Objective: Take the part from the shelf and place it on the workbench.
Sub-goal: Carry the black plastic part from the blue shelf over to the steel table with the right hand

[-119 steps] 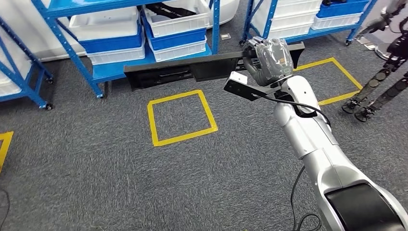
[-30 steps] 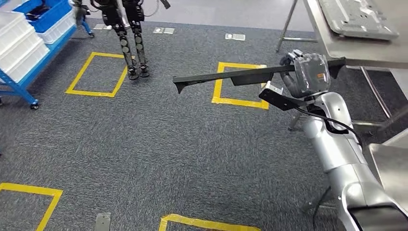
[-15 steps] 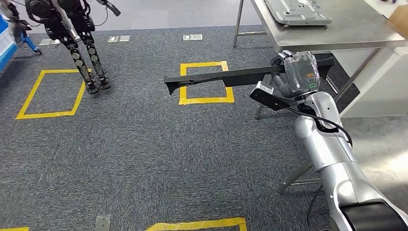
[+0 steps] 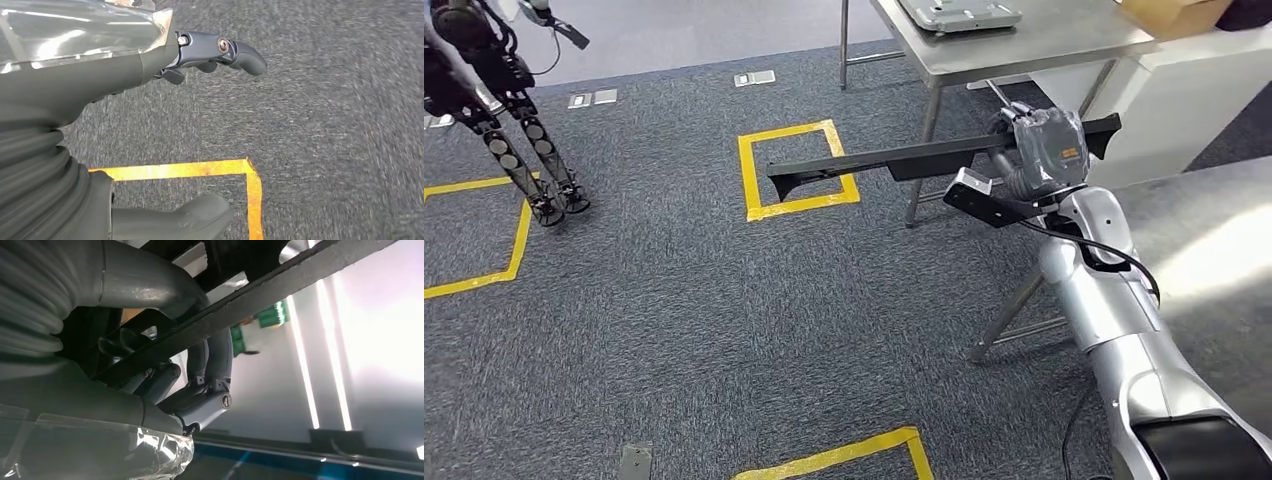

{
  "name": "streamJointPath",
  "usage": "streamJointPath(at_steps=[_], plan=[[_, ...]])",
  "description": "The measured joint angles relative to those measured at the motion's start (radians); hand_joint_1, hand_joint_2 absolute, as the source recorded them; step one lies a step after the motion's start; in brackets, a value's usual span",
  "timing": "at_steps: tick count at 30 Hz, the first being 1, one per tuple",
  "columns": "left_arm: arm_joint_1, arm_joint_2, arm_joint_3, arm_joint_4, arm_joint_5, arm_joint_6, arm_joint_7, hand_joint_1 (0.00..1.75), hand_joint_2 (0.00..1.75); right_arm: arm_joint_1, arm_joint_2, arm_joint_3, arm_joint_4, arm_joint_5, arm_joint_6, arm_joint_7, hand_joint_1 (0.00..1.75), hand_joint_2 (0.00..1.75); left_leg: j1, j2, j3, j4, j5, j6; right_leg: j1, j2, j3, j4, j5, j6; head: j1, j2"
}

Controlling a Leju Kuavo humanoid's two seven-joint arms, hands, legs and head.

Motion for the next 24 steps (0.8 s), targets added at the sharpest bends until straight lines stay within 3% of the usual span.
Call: streamJointPath(at_steps=[1, 2, 3, 5, 7, 8, 9, 10, 11, 13, 15, 16, 17, 18, 20, 21, 22, 24], plan=[[0.0, 0.0, 0.0, 0.0, 0.0, 0.0, 0.001, 0.0, 1.75, -0.004, 0.0, 0.0, 0.003, 0.001, -0.001, 0.0, 1.75, 1.75, -0.002, 0.011, 0.001, 0.001, -0.002, -0.003, 0.003, 0.013, -0.002, -0.002, 0.004, -0.006, -0.001, 0.0], [-0.001, 0.0, 0.0, 0.0, 0.0, 0.0, 0.002, 0.0, 1.75, -0.006, 0.0, 0.0, 0.007, 0.004, -0.002, 0.003, 1.75, 1.75, 0.0, 0.019, 0.001, 0.003, -0.006, -0.007, -0.004, 0.027, -0.003, -0.004, 0.007, -0.011, -0.002, 0.0], [-0.001, 0.001, 0.0, 0.0, 0.0, 0.0, 0.003, 0.0, 1.75, -0.009, -0.001, 0.0, 0.01, 0.007, -0.004, 0.005, 1.75, 1.75, 0.003, 0.01, -0.001, 0.01, -0.013, -0.012, -0.009, 0.04, -0.002, -0.006, 0.009, -0.015, -0.003, 0.0], [-0.002, 0.003, 0.0, 0.0, 0.0, 0.0, 0.003, 0.0, 1.75, -0.018, 0.002, 0.001, 0.019, 0.013, -0.01, 0.012, 1.75, 1.75, 0.013, -0.047, -0.027, 0.074, -0.057, -0.025, -0.021, 0.062, 0.0, -0.009, 0.014, -0.03, -0.006, 0.0], [0.002, 0.003, 0.0, 0.001, 0.0, 0.0, 0.004, 0.0, 1.75, -0.024, 0.005, 0.001, 0.031, 0.017, -0.018, 0.016, 1.75, 1.75, 0.022, -0.103, -0.081, 0.198, -0.119, -0.035, -0.02, 0.084, -0.001, -0.009, 0.016, -0.039, -0.009, 0.0], [0.005, 0.003, 0.0, 0.001, 0.0, 0.0, 0.005, 0.0, 1.75, -0.025, 0.007, 0.002, 0.037, 0.018, -0.022, 0.017, 1.75, 1.75, 0.026, -0.112, -0.106, 0.251, -0.138, -0.04, -0.02, 0.098, -0.001, -0.009, 0.017, -0.04, -0.01, 0.0], [0.007, 0.004, 0.0, 0.001, 0.0, 0.0, 0.005, 0.0, 1.75, -0.025, 0.008, 0.002, 0.043, 0.019, -0.024, 0.017, 1.75, 1.75, 0.031, -0.115, -0.119, 0.276, -0.138, -0.044, -0.02, 0.112, -0.001, -0.009, 0.018, -0.041, -0.01, 0.0], [0.007, 0.004, 0.0, 0.002, 0.0, 0.0, 0.005, 0.0, 1.75, -0.025, 0.009, 0.002, 0.049, 0.019, -0.025, 0.017, 1.75, 1.75, 0.036, -0.117, -0.116, 0.265, -0.12, -0.048, -0.021, 0.127, -0.001, -0.008, 0.018, -0.04, -0.011, 0.0], [0.007, 0.004, 0.0, 0.002, 0.0, 0.0, 0.006, 0.0, 1.75, -0.026, 0.009, 0.001, 0.054, 0.019, -0.026, 0.018, 1.75, 1.75, 0.043, -0.121, -0.095, 0.218, -0.087, -0.051, -0.023, 0.141, -0.002, -0.005, 0.018, -0.039, -0.011, 0.0], [0.007, 0.005, 0.0, 0.003, 0.0, 0.0, 0.006, 0.0, 1.75, -0.034, 0.009, 0.0, 0.063, 0.022, -0.031, 0.026, 1.75, 1.75, 0.059, -0.17, -0.04, 0.099, -0.03, -0.06, -0.025, 0.169, -0.011, 0.006, 0.019, -0.031, -0.012, 0.0], [0.008, 0.005, 0.0, 0.004, 0.0, -0.001, 0.004, 0.0, 1.75, -0.045, 0.01, -0.001, 0.074, 0.027, -0.038, 0.038, 1.75, 1.75, 0.063, -0.213, -0.02, 0.043, -0.015, -0.062, -0.025, 0.197, -0.029, 0.013, 0.024, -0.014, -0.01, 0.0], [0.009, 0.005, 0.0, 0.005, 0.0, -0.002, 0.004, 0.0, 1.75, -0.049, 0.01, -0.003, 0.079, 0.03, -0.042, 0.044, 1.75, 1.75, 0.058, -0.214, -0.021, 0.041, -0.016, -0.057, -0.025, 0.211, -0.038, 0.012, 0.03, -0.002, -0.009, 0.0], [0.009, 0.005, 0.0, 0.006, -0.001, -0.002, 0.003, 0.0, 1.75, -0.051, 0.008, -0.005, 0.085, 0.033, -0.045, 0.048, 1.75, 1.75, 0.053, -0.199, -0.023, 0.039, -0.012, -0.048, -0.026, 0.224, -0.044, 0.007, 0.036, 0.008, -0.009, 0.0], [0.007, 0.005, 0.0, 0.006, -0.001, -0.002, 0.002, 0.0, 1.75, -0.051, 0.004, -0.008, 0.091, 0.034, -0.047, 0.051, 1.75, 1.75, 0.048, -0.185, -0.021, 0.033, -0.006, -0.038, -0.029, 0.217, -0.05, 0.007, 0.038, 0.014, -0.009, 0.0], [0.006, 0.007, 0.0, 0.006, -0.001, -0.002, 0.003, 0.0, 1.75, -0.055, -0.001, -0.013, 0.101, 0.037, -0.049, 0.054, 1.75, 1.75, 0.045, -0.156, -0.016, 0.018, 0.006, -0.017, -0.028, 0.161, -0.079, 0.052, 0.016, 0.016, -0.002, 0.0], [0.006, 0.009, 0.0, 0.006, -0.001, -0.002, 0.003, 0.0, 1.75, -0.057, -0.001, -0.015, 0.106, 0.037, -0.049, 0.055, 1.75, 1.75, 0.043, -0.141, -0.015, 0.013, 0.009, -0.01, -0.026, 0.125, -0.107, 0.109, -0.009, 0.013, 0.001, 0.0], [0.007, 0.01, 0.0, 0.006, -0.001, -0.002, 0.003, 0.0, 1.75, -0.059, -0.001, -0.015, 0.111, 0.038, -0.049, 0.057, 1.75, 1.75, 0.039, -0.125, -0.016, 0.012, 0.01, -0.007, -0.024, 0.104, -0.138, 0.179, -0.038, 0.011, 0.004, 0.0], [0.007, 0.011, 0.0, 0.006, -0.001, -0.002, 0.004, 0.0, 1.75, -0.059, 0.001, -0.016, 0.121, 0.039, -0.049, 0.062, 1.75, 1.75, 0.033, -0.092, -0.017, 0.012, 0.01, -0.005, -0.023, 0.092, -0.181, 0.283, -0.073, 0.012, 0.004, 0.0]])
